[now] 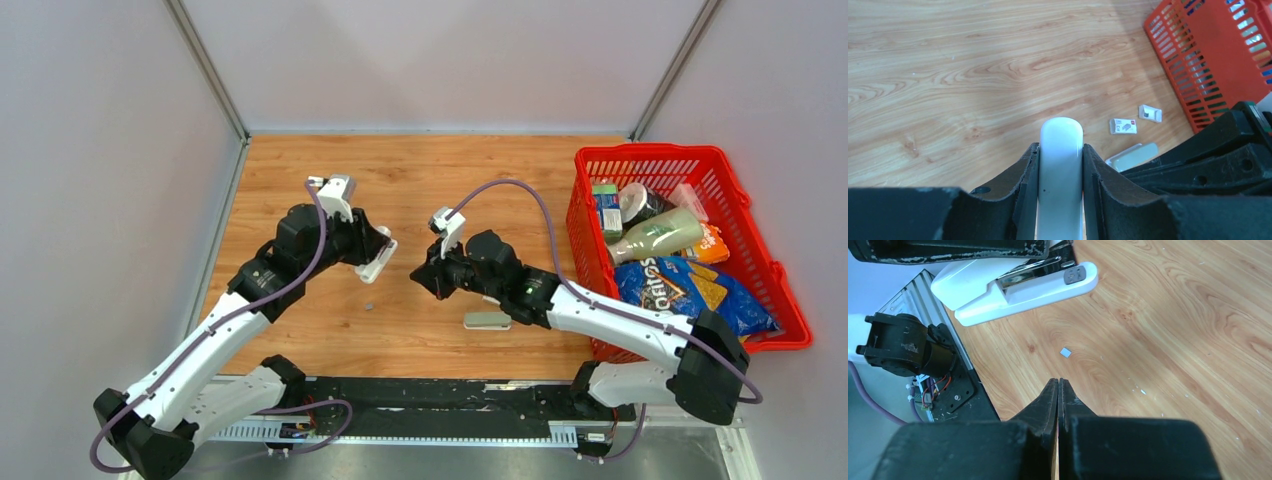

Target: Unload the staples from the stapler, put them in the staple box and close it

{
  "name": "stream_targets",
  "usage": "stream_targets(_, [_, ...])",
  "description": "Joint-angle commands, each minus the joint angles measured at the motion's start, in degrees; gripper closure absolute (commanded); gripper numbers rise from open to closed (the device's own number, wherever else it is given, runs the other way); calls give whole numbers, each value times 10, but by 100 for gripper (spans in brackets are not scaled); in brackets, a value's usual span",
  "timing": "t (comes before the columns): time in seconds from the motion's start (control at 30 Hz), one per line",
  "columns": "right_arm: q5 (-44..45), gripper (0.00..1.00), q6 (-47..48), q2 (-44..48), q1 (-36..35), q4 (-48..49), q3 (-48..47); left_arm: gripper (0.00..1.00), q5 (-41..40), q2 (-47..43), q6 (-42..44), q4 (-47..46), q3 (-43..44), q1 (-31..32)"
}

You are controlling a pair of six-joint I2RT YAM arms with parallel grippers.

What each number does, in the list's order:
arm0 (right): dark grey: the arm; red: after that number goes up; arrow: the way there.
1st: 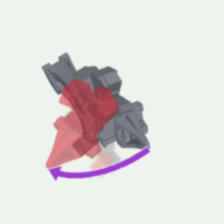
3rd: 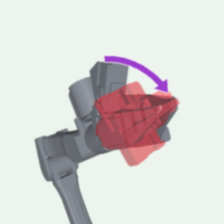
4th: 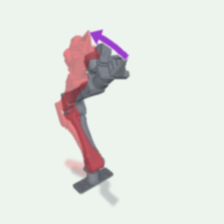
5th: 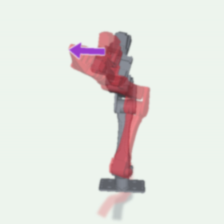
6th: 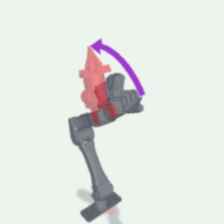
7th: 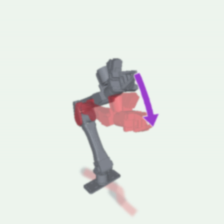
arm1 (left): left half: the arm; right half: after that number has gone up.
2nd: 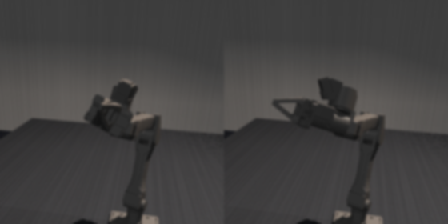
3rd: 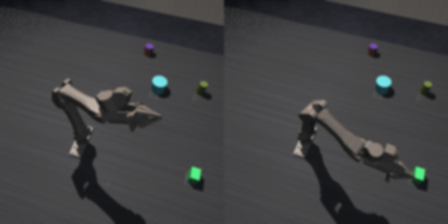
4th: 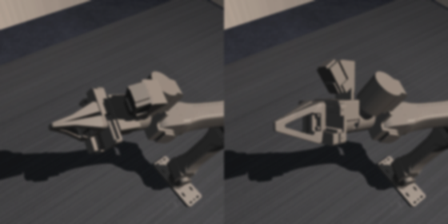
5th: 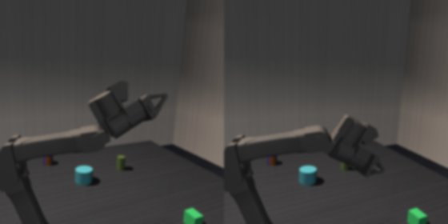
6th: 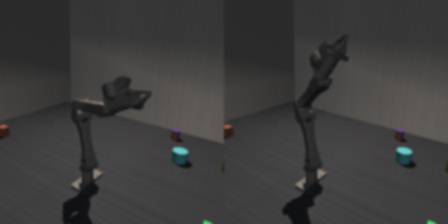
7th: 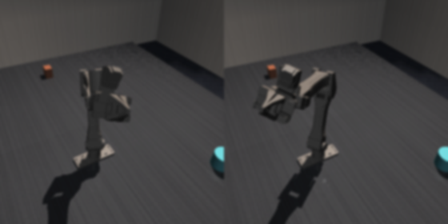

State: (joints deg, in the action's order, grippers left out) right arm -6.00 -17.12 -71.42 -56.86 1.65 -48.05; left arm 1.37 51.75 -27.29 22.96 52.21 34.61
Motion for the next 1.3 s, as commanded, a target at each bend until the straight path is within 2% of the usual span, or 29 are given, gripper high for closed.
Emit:
stream_targets(0.0, [39,100,10,29,0,-34,-6,100,52,-16,10,-31,27,-2])
stream_targets(0.2, [59,100,8,36,0,-45,-14,100,136,-25,3,-58,23,-2])
stream_targets(0.47, [54,100,-1,44,0,-39,-25,100,202,-46,-23,-103,3,-2])
stream_targets(0.77, [3,100,-33,39,0,-22,-56,100,251,-38,-53,-179,-28,-2])
stream_targets(1.03, [-30,100,-27,15,0,13,-120,100,297,-33,-81,-224,-38,-2])
stream_targets(1.27, [-54,100,40,-23,-1,-14,-213,100,363,-16,-92,-226,-34,-2])
